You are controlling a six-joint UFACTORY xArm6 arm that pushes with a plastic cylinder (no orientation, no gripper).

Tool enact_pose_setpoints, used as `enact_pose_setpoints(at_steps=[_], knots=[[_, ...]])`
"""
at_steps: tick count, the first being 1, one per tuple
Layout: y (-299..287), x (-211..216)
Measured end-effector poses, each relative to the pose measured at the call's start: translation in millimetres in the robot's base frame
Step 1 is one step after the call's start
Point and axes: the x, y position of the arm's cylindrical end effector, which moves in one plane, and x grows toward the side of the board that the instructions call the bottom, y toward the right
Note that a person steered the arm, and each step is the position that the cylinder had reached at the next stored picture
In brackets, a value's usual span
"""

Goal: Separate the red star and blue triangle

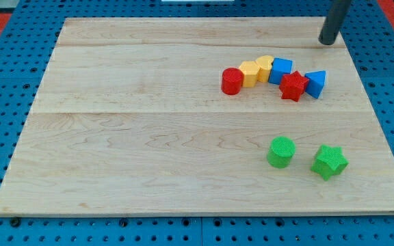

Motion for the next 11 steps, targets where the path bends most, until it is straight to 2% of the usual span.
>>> enact_pose_setpoints(at_steps=[1, 2, 3, 4, 5, 7, 8, 9, 10, 11], knots=[[-57, 35], [-35, 84], [-14, 86], [-69, 129], [-100, 168], [-88, 108], [-16, 141], [-27, 175], [-34, 182], [-32, 158]])
